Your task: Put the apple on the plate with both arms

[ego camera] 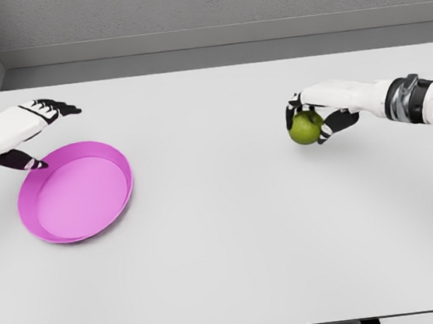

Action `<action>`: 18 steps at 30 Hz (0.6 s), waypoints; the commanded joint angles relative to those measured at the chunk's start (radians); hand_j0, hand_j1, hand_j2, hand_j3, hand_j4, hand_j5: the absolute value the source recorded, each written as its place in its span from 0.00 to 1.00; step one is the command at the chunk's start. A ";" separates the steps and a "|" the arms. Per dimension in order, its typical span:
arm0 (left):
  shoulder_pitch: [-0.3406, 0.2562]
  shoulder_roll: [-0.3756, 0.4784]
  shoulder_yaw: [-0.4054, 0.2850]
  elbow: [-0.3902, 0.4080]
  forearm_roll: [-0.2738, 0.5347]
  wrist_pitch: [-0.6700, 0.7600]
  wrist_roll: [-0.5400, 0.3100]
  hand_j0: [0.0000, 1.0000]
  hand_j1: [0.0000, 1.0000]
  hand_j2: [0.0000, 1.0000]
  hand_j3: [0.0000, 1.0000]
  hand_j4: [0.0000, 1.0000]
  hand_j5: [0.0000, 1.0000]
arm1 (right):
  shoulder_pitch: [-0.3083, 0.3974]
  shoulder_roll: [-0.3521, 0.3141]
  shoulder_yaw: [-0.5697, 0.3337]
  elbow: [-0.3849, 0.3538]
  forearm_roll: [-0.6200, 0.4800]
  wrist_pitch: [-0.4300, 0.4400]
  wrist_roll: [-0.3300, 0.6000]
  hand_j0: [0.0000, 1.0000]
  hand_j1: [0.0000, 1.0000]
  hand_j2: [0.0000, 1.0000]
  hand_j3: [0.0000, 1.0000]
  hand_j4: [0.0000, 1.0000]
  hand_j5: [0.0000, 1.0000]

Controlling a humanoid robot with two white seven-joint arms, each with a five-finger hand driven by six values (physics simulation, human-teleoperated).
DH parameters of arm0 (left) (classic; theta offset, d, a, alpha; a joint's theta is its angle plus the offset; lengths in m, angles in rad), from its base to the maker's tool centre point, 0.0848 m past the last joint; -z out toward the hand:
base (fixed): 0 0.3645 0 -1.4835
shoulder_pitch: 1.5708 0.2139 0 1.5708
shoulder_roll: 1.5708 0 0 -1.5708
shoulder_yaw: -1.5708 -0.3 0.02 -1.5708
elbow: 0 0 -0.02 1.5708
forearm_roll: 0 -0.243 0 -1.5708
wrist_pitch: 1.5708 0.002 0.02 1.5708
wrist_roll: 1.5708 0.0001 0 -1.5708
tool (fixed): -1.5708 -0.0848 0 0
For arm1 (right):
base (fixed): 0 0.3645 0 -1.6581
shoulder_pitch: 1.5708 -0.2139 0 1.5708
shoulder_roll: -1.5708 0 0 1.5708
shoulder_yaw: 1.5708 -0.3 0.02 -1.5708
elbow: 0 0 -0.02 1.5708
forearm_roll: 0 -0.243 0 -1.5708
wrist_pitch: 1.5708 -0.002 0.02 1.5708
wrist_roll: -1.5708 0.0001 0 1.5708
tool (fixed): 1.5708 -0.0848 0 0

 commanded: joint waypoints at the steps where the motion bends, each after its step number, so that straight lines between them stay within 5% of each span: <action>1: 0.002 0.000 0.001 0.000 0.006 0.001 0.001 1.00 1.00 1.00 1.00 1.00 1.00 | -0.002 0.027 -0.002 -0.029 -0.003 -0.001 -0.001 0.47 0.47 0.47 0.47 0.47 0.47; 18: 0.002 0.002 0.001 0.000 0.006 0.001 0.001 1.00 1.00 1.00 1.00 1.00 1.00 | -0.012 0.173 0.021 -0.063 -0.003 -0.004 -0.001 0.47 0.47 0.47 0.47 0.47 0.47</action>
